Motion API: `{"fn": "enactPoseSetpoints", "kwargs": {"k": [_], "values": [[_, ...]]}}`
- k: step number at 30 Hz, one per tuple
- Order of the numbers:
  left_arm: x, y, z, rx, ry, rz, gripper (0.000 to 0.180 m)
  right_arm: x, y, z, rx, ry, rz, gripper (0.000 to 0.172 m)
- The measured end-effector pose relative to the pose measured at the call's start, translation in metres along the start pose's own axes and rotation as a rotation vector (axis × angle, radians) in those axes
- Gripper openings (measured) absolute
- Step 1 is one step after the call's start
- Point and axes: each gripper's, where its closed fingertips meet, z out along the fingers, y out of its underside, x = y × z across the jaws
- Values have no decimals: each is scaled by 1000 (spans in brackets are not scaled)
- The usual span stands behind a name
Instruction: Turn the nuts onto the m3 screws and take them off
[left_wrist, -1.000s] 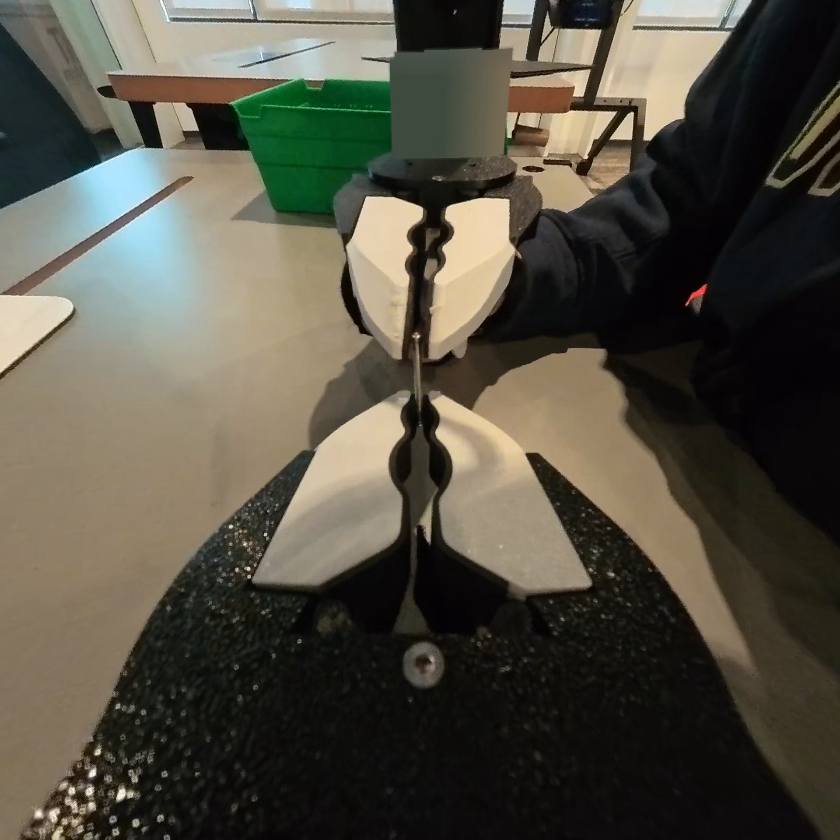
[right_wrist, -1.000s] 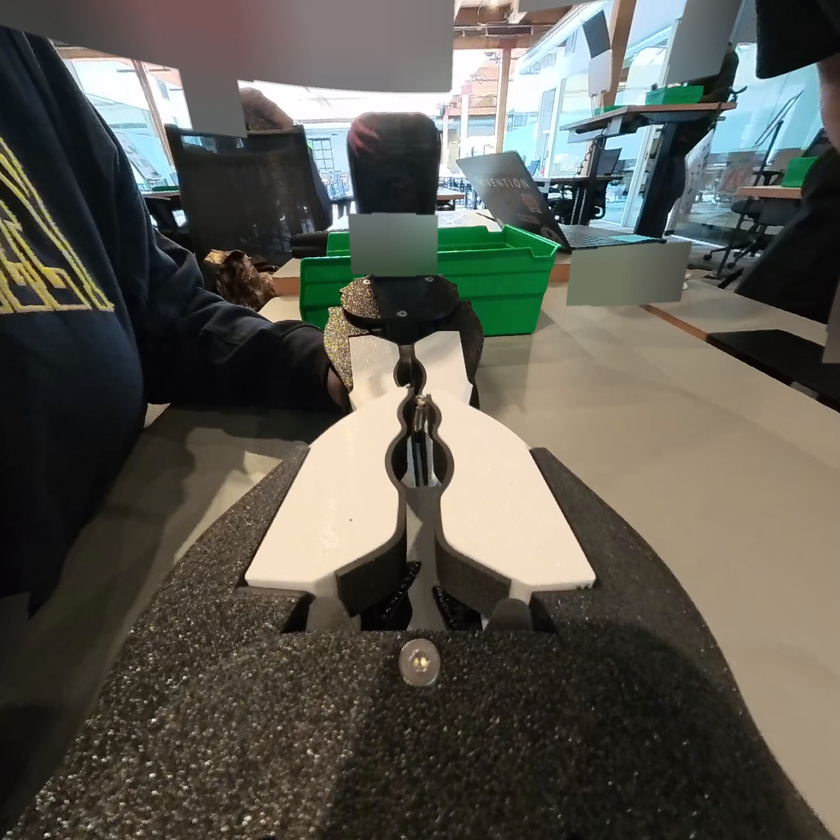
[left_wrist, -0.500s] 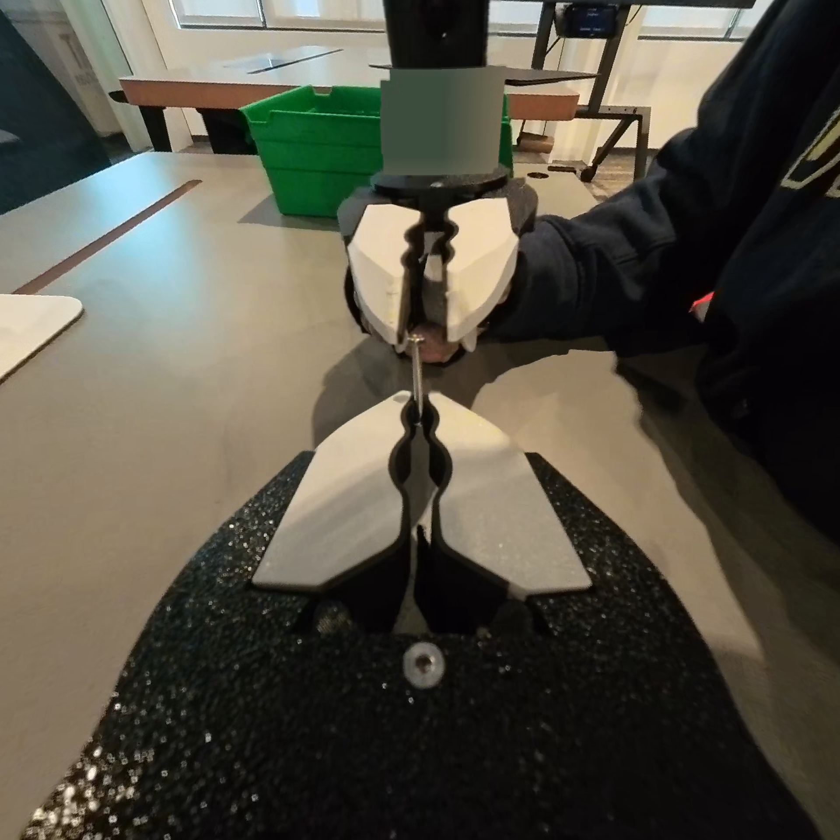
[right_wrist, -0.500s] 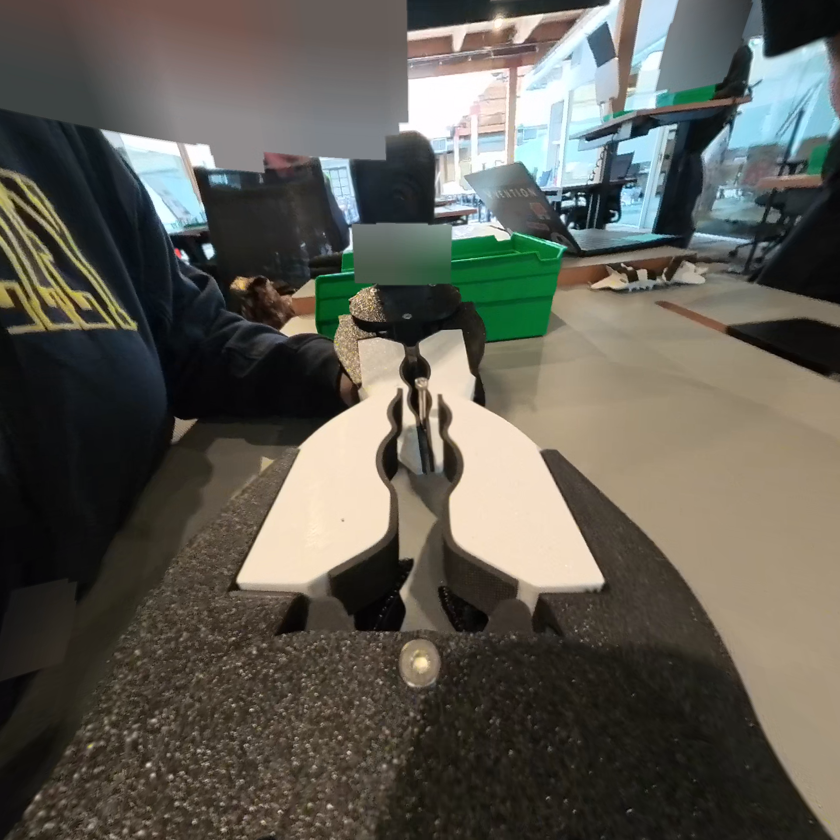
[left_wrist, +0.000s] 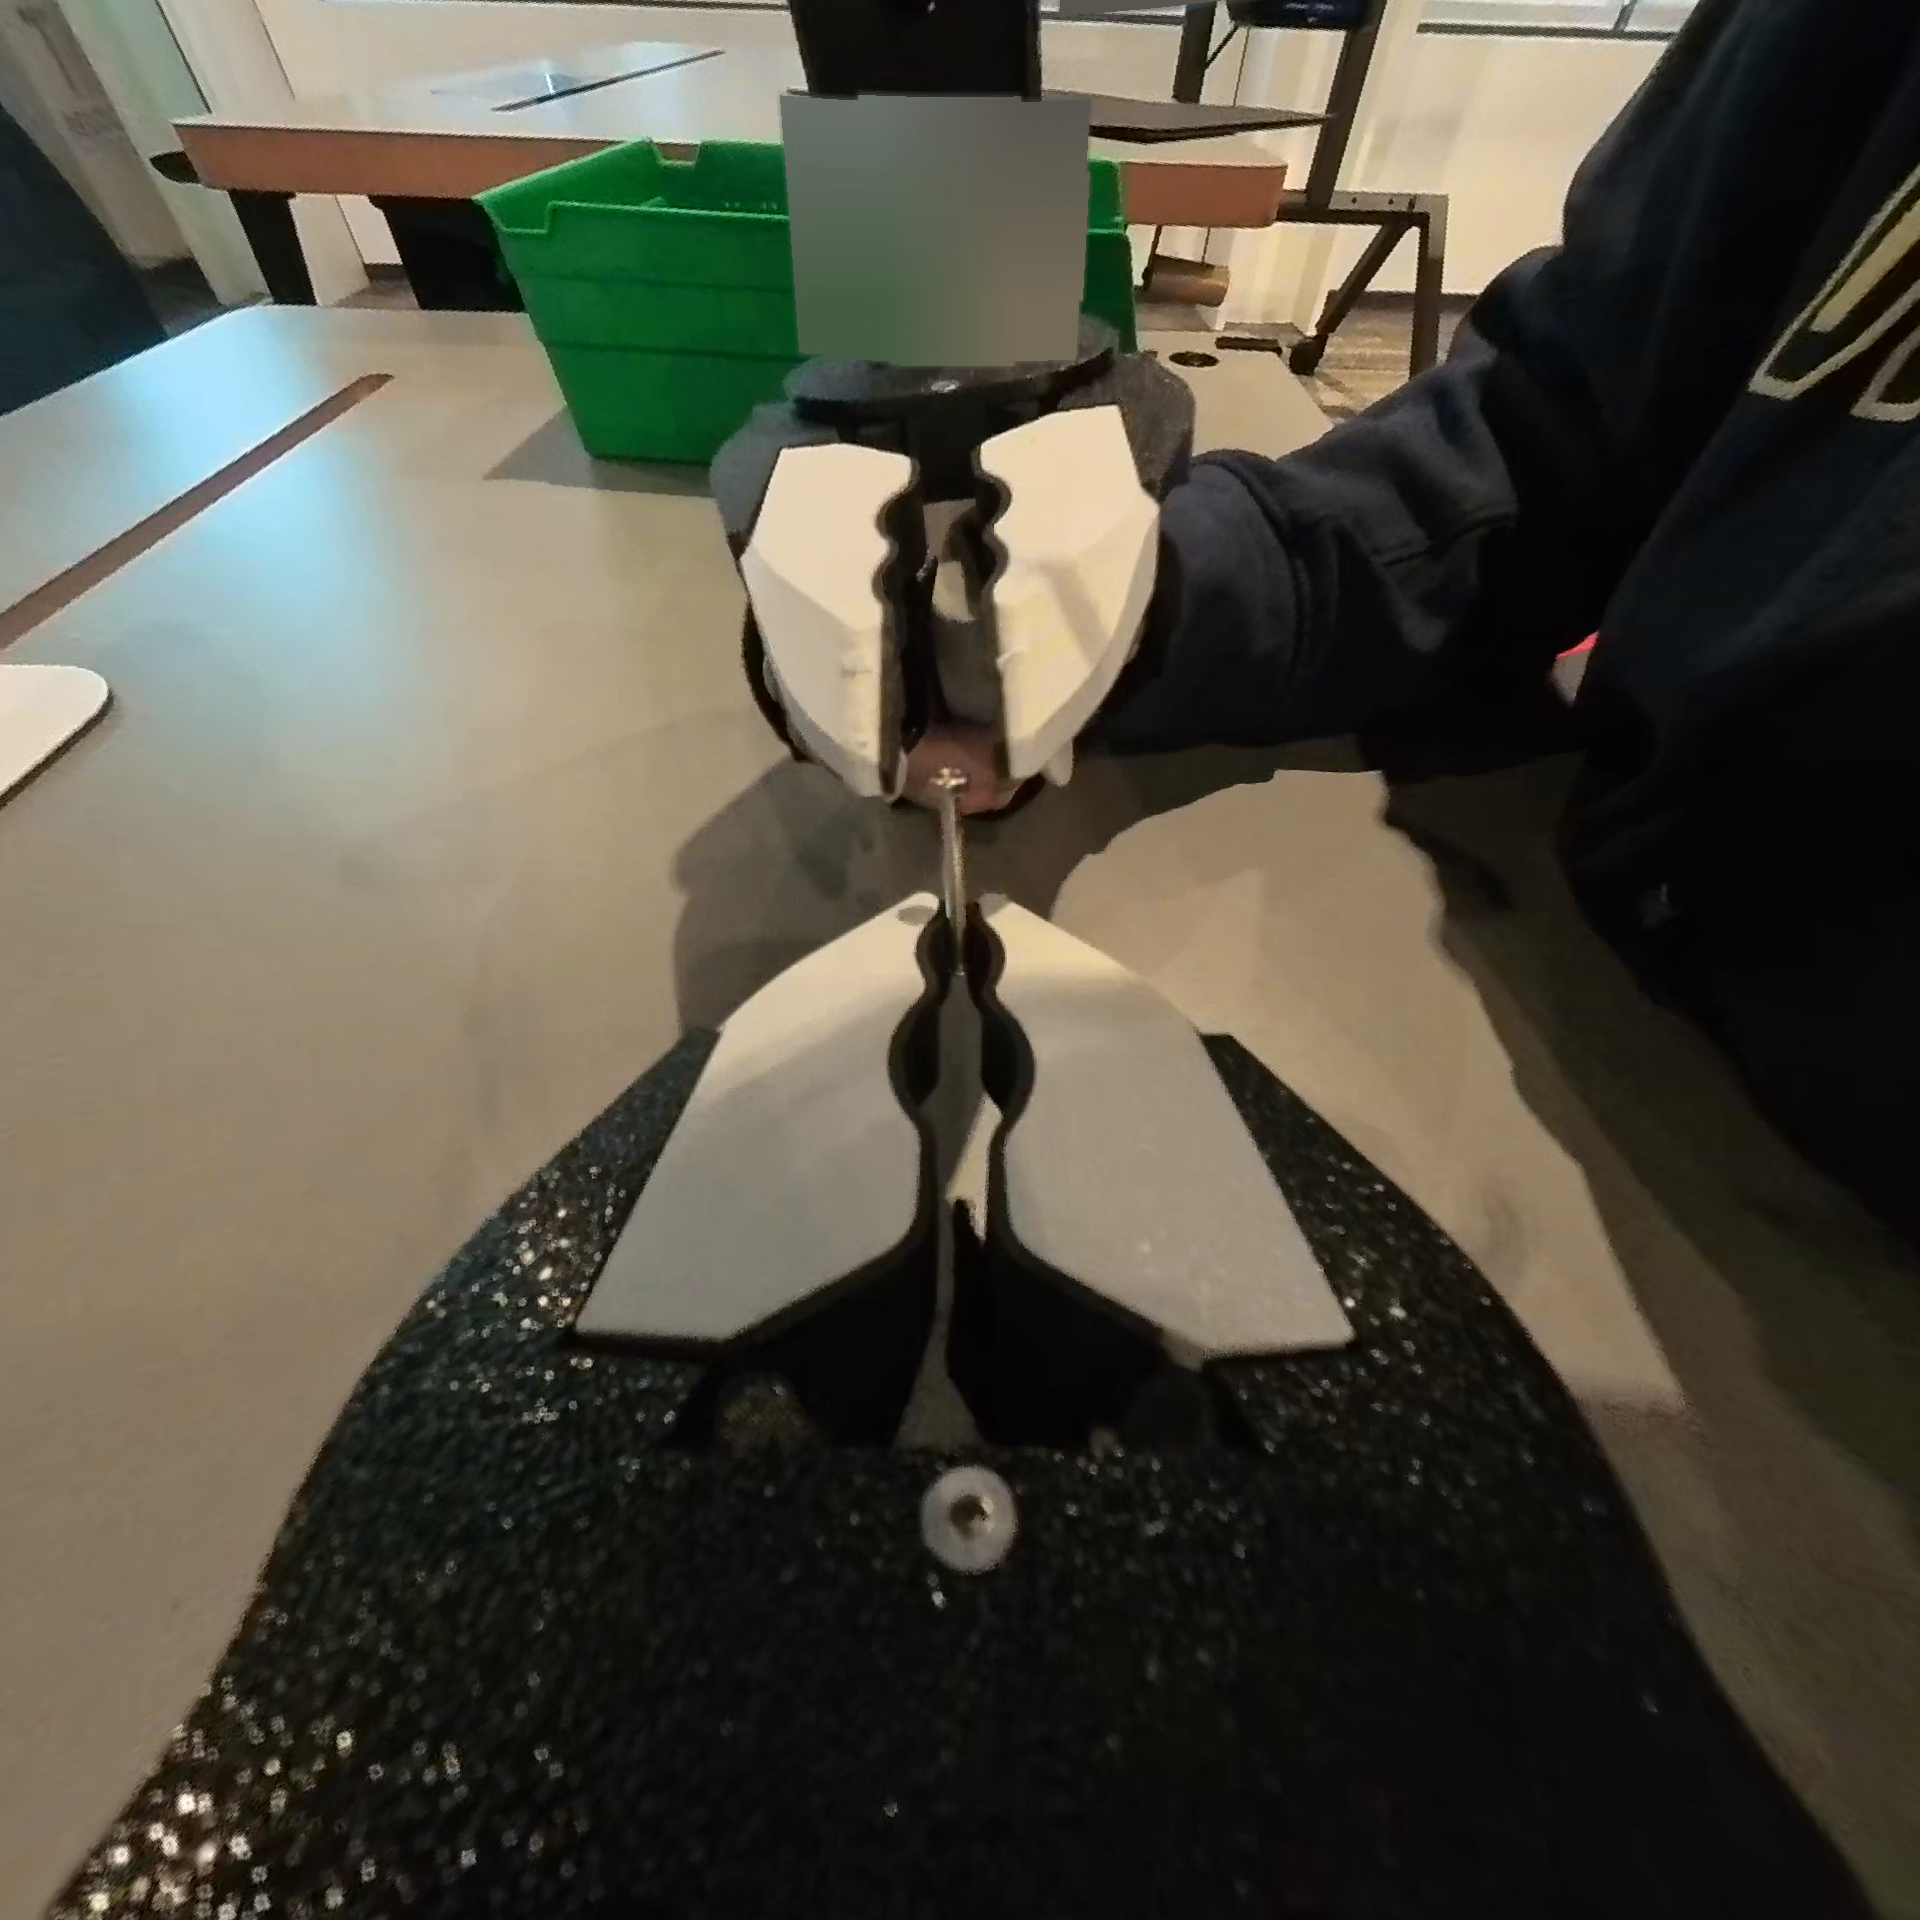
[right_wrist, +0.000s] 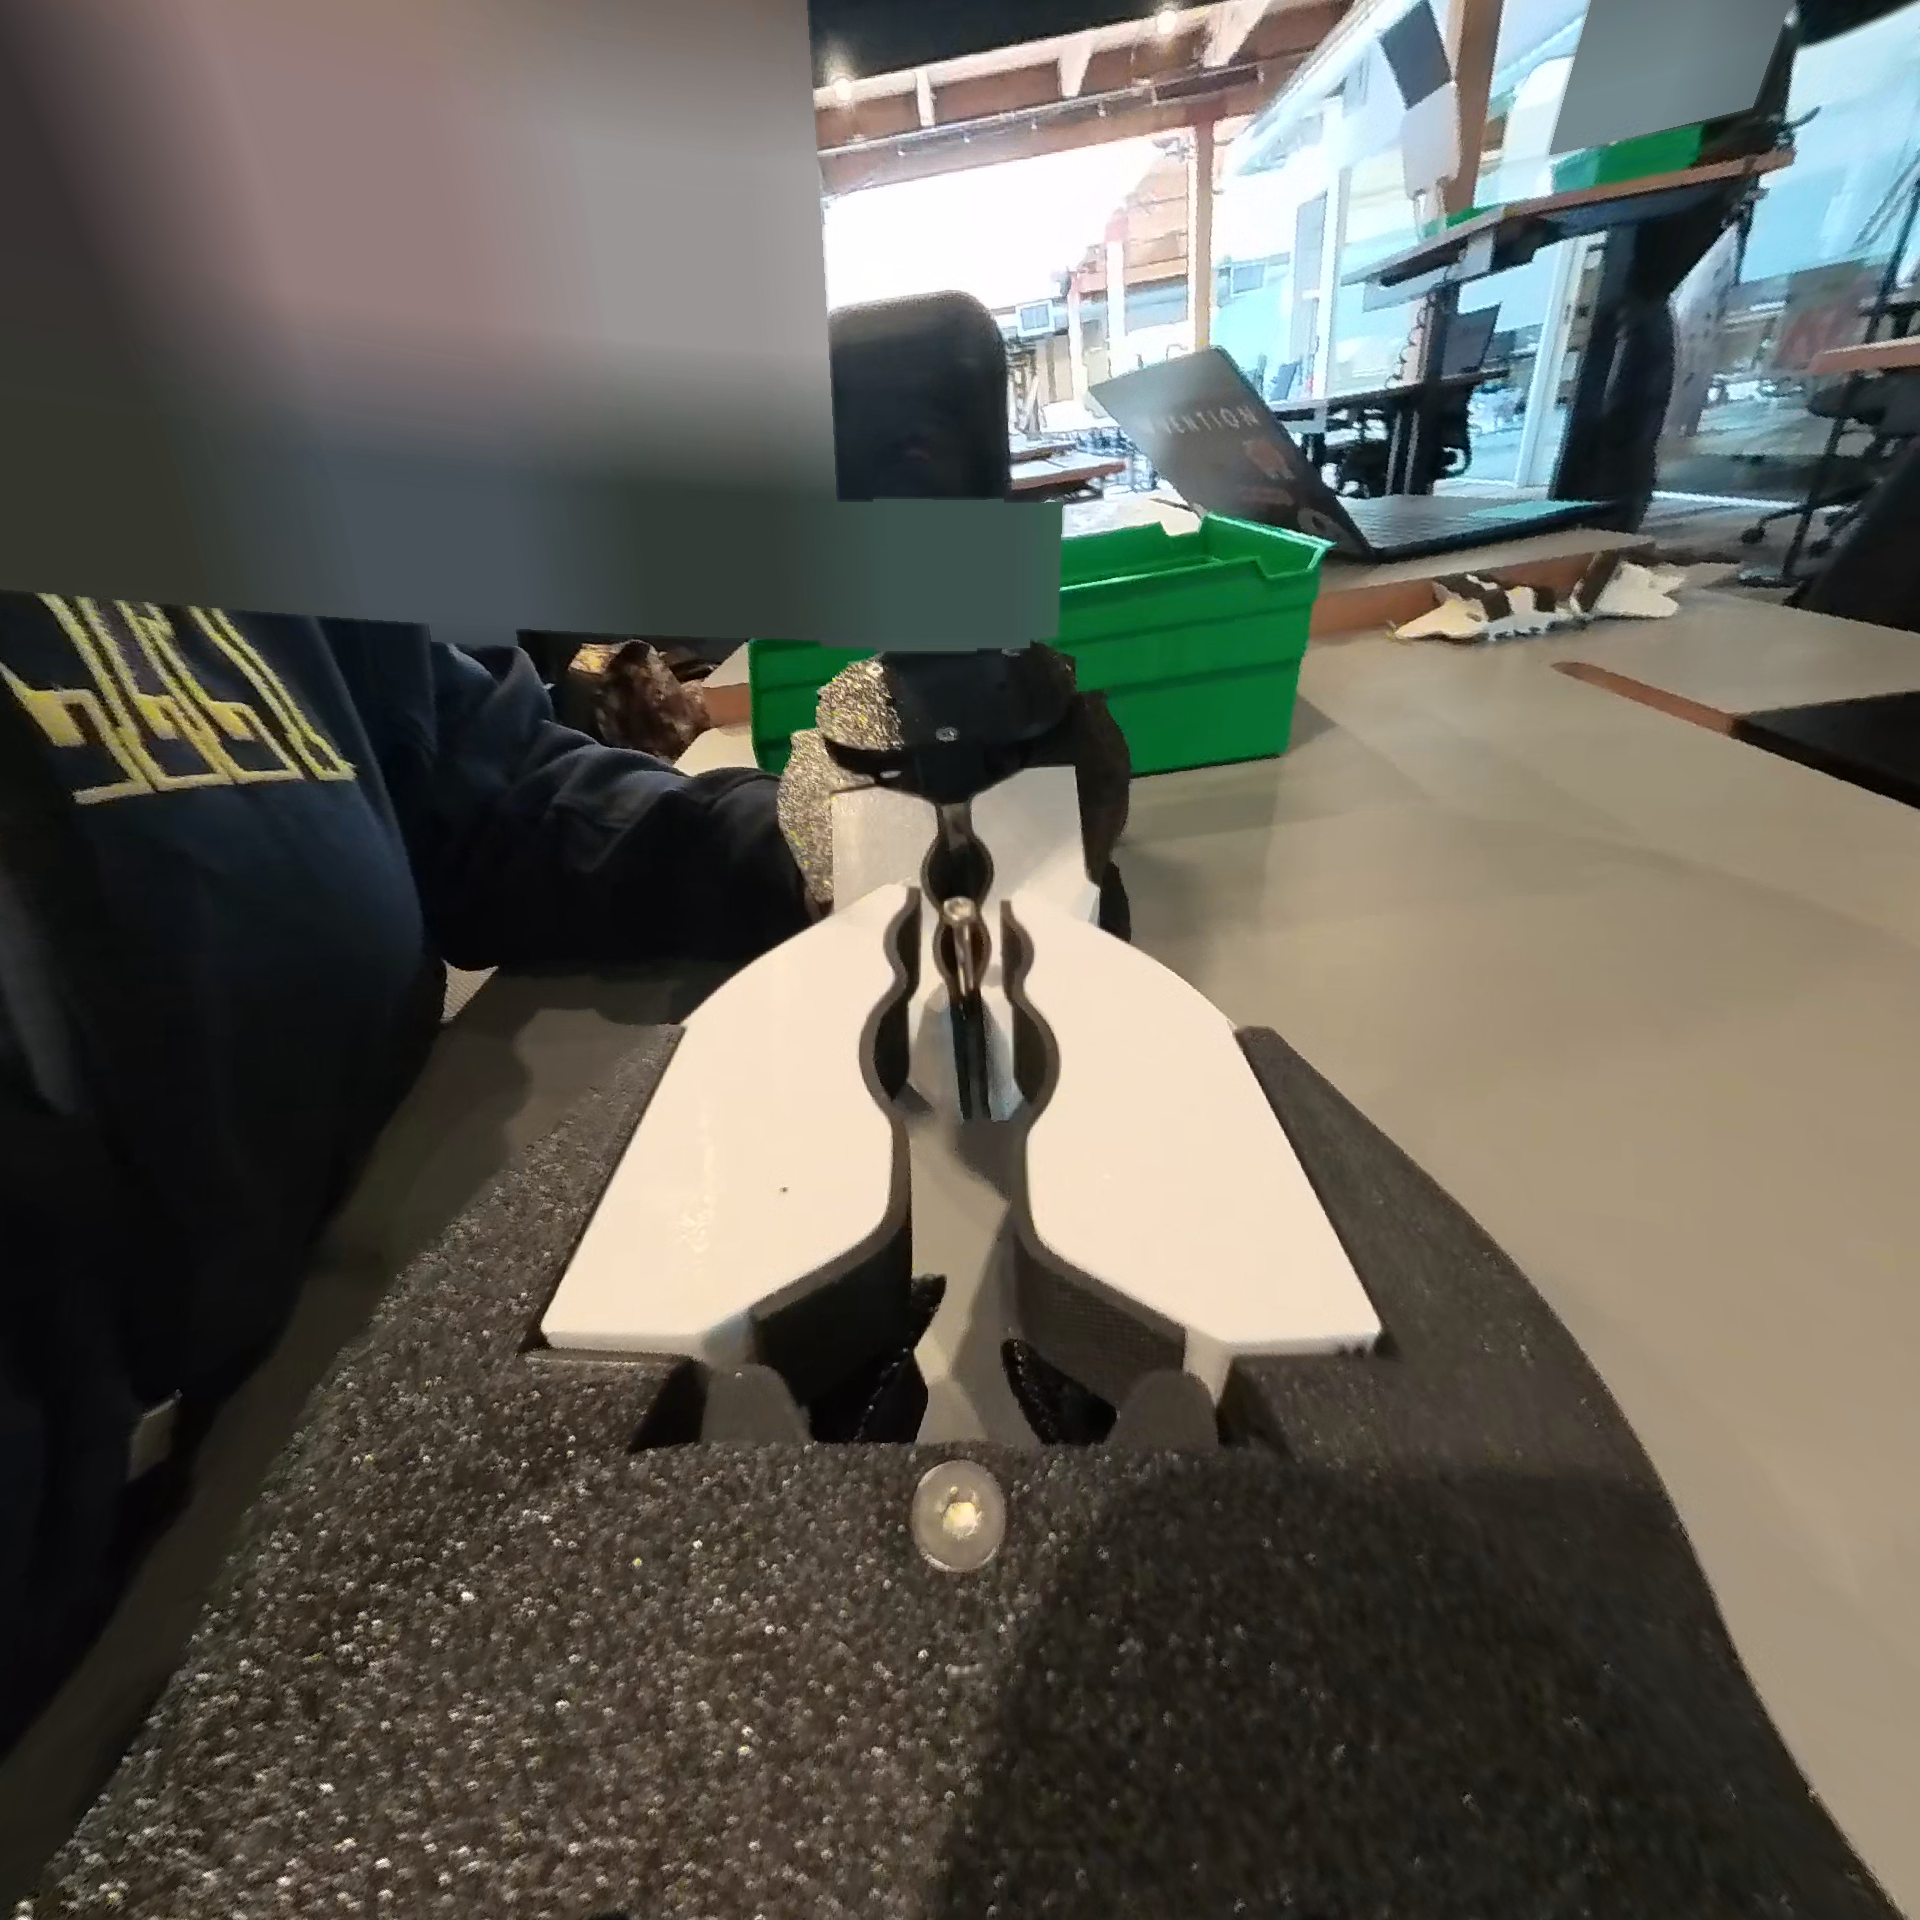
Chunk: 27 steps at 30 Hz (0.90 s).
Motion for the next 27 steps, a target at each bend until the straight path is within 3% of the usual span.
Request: {"fn": "enactPoseSetpoints", "kwargs": {"k": [8, 17, 21, 27], "values": [[2, 1, 1, -10, 18, 0, 2, -2, 10, 9, -73, -35, -1, 11], [-2, -2, -1, 22, -24, 6, 3, -2, 7, 8, -51, -23, -15, 5], [-7, -6, -4, 50, -47, -11, 27, -3, 6, 7, -43, -25, -21, 5], [-5, -7, -5, 61, -24, -25, 31, -1, 7, 6, -51, -8, -43, 5]]}}
